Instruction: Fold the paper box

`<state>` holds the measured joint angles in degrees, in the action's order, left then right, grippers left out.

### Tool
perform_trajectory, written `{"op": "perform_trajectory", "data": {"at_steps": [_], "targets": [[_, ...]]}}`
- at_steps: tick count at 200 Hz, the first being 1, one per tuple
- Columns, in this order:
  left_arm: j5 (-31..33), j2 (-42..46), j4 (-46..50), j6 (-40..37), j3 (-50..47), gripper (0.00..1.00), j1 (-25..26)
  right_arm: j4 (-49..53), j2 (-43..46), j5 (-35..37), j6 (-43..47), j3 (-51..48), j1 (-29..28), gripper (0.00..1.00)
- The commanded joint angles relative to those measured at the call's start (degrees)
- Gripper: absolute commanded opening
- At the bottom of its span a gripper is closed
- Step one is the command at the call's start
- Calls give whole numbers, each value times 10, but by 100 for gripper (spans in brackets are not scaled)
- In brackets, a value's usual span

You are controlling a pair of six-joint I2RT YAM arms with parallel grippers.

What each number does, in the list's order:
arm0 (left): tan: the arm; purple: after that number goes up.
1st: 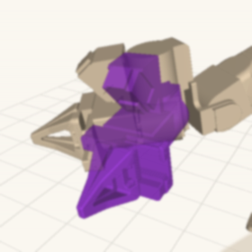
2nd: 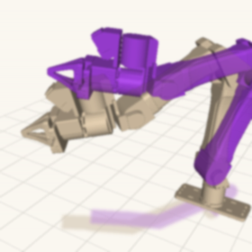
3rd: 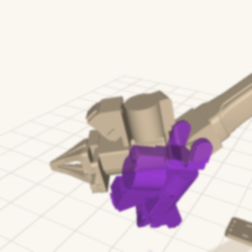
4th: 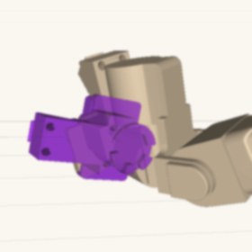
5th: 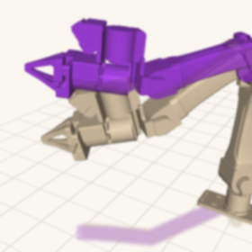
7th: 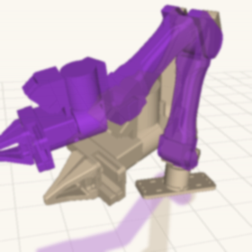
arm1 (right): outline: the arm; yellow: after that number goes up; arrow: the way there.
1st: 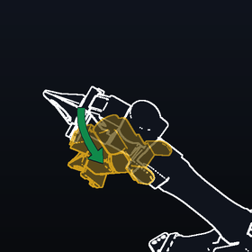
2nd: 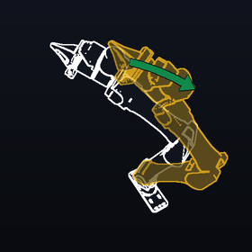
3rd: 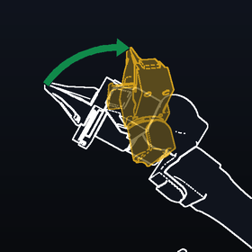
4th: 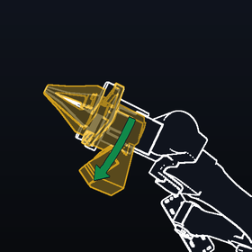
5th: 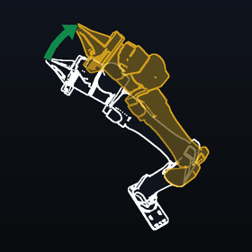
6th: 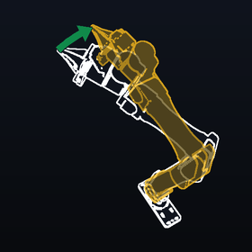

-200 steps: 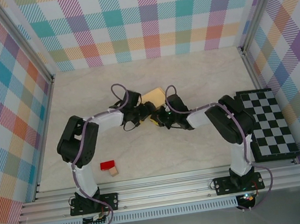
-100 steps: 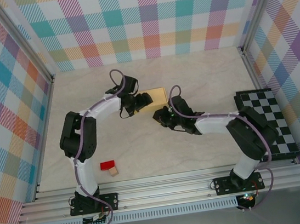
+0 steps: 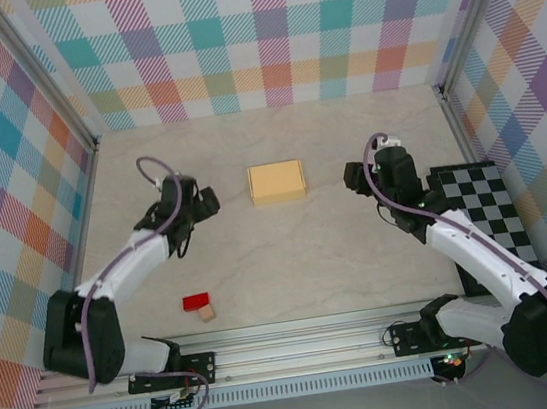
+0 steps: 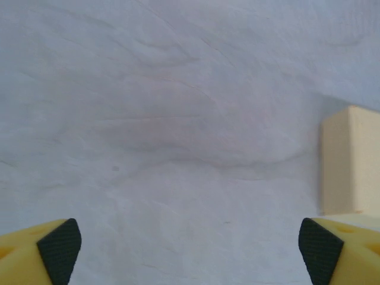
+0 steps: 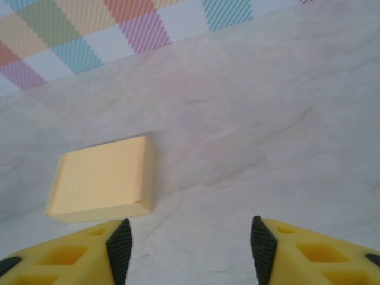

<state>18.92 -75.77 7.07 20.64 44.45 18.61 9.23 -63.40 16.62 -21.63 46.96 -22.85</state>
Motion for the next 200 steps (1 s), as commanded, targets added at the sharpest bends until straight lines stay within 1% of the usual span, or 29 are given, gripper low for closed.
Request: {"op": "perform_trajectory", "data": {"at_steps": [1,6,13,24,33,46,56,59,62,67,70,77,93,103,109,115,118,128,134,140,149,158,167,176,182,187,193,197,200], "targets": [[174,39,-194,-100,-108,100,0,-18,-25,39,130,-22,24,69],[199,49,-178,-83,-111,100,-6,-34,-31,37,135,-31,33,74],[203,60,-211,-97,-130,100,-13,-56,-39,28,141,-42,45,78],[172,70,-299,-139,-172,100,-20,-83,-54,12,137,-56,68,80],[149,59,-371,-163,-202,100,-27,-115,-63,-9,136,-69,86,80],[146,27,-366,-158,-207,100,-37,-165,-75,-31,145,-92,106,81],[152,-2,-416,-161,-225,100,-38,-190,-87,-42,152,-101,116,81],[152,-1,-405,-161,-223,100,-37,-196,-90,-45,155,-104,120,82],[133,3,-395,-159,-220,100,-37,-202,-94,-47,156,-106,123,82],[108,-2,-428,-165,-228,100,-44,-211,-98,-51,159,-110,129,82],[104,-8,-438,-170,-228,100,-46,-214,-101,-55,161,-113,133,82],[103,-16,-403,-173,-210,100,-49,-230,-108,-62,163,-120,141,83],[62,-40,-443,-217,-206,100,-63,-264,-121,-67,167,-136,157,83],[49,-55,-459,-235,-202,100,-67,-288,-128,-67,166,-149,169,84],[29,-78,-502,-245,-212,100,-73,-296,-132,-69,166,-154,175,84],[10,-112,-580,-253,-229,100,-79,-311,-137,-74,167,-162,179,84],[3,-123,-600,-255,-233,100,-83,-320,-140,-77,168,-167,182,84],[-31,-107,-528,-222,-218,100,-109,-355,-149,-83,170,-186,190,85],[-27,-130,-566,-212,-223,100,-117,-372,-155,-83,166,-194,195,85],[-20,-155,-613,-214,-228,100,-120,-355,-153,-84,162,-189,199,85],[-40,-133,-528,-204,-209,100,-127,-368,-153,-92,162,-194,202,86],[-48,-145,-575,-206,-219,100,-131,-379,-153,-101,166,-198,203,87],[-51,-135,-538,-204,-211,100,-132,-377,-160,-98,169,-192,202,99],[-49,-142,-560,-206,-215,100,-132,-387,-171,-92,185,-187,203,100],[-50,-136,-545,-205,-213,100,-132,-412,-179,-91,198,-190,203,100],[-49,-140,-555,-206,-214,100,-132,-466,-196,-96,202,-205,205,100],[-50,-139,-549,-206,-213,100,-131,-503,-221,-100,193,-213,212,100],[-50,-138,-547,-206,-212,100,-132,-538,-233,-111,197,-222,213,100],[-49,-139,-552,-206,-214,100,-132,-539,-231,-125,204,-227,213,100]]}}
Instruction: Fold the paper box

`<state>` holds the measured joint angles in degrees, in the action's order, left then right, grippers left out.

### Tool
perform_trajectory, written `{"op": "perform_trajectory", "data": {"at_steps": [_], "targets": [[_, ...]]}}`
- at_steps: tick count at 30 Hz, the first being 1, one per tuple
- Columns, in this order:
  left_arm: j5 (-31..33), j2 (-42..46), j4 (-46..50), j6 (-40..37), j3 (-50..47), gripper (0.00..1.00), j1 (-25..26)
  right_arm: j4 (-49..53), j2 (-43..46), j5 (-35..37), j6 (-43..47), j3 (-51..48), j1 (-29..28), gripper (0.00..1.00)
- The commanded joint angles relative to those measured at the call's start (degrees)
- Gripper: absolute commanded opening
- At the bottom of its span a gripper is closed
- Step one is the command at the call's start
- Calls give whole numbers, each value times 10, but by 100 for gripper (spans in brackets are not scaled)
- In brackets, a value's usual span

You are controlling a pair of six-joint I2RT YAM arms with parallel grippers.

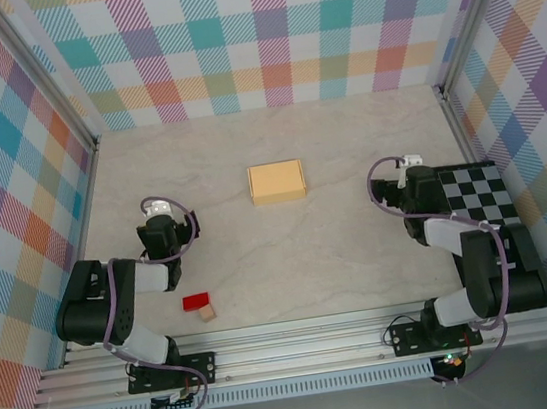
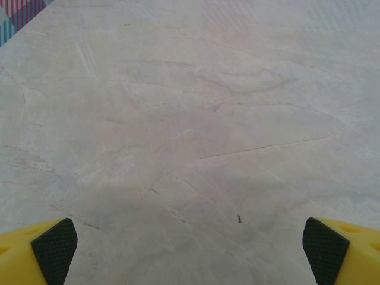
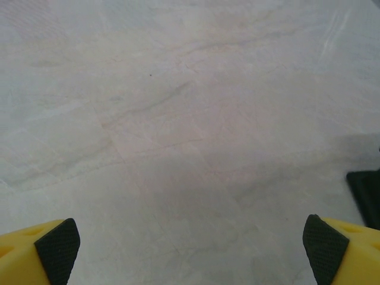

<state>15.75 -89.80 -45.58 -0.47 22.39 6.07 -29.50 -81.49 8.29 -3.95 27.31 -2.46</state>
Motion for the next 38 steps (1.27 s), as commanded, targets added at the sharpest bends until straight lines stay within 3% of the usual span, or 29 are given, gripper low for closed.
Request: {"op": "perform_trajectory", "data": {"at_steps": [1,5,7,9,31,38], "targets": [[-17,0,-27,5,7,100,-6,-149,-49,-45,29,-32,9,100],[-16,1,-26,4,7,100,-5,-291,-48,-90,73,-110,-9,100],[-14,2,-26,3,6,100,-4,-241,-53,-95,71,-81,-6,100],[-16,2,-26,3,7,100,-4,-154,-61,-166,32,-30,46,100],[-20,2,-20,3,10,100,-4,-158,-60,-139,36,-31,33,100],[-49,0,-15,-4,13,100,-7,-158,-61,-139,36,-31,34,100]]}}
